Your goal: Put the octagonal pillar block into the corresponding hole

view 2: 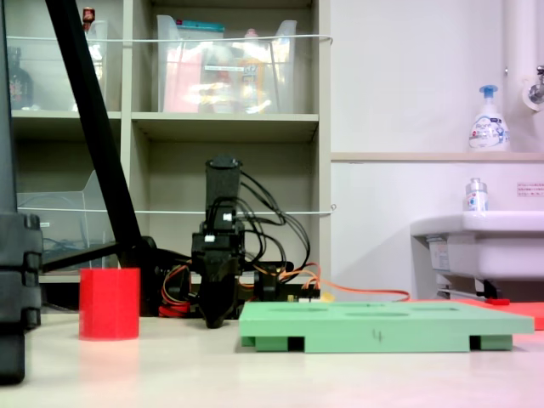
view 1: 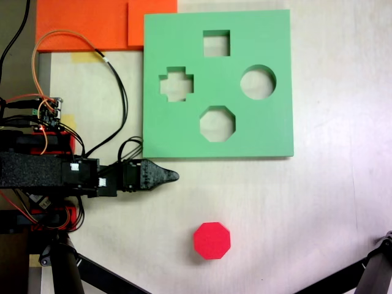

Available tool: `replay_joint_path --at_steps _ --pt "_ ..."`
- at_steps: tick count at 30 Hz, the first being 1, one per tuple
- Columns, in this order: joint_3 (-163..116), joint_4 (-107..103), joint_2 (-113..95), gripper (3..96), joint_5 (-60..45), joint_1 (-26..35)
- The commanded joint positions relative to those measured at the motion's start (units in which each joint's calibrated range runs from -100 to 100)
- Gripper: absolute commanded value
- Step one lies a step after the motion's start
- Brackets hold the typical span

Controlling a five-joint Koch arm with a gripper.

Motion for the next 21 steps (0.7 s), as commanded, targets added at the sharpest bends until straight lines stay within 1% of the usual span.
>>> replay_joint_path --at_steps 1,18,21 --pt "-1.4 -4.9 -0.5 49.4 0.1 3.0" --pt "-1.4 -5.0 -0.5 48.6 0.0 3.0" --pt "-1.4 -5.0 -0.5 48.2 -2.4 5.0"
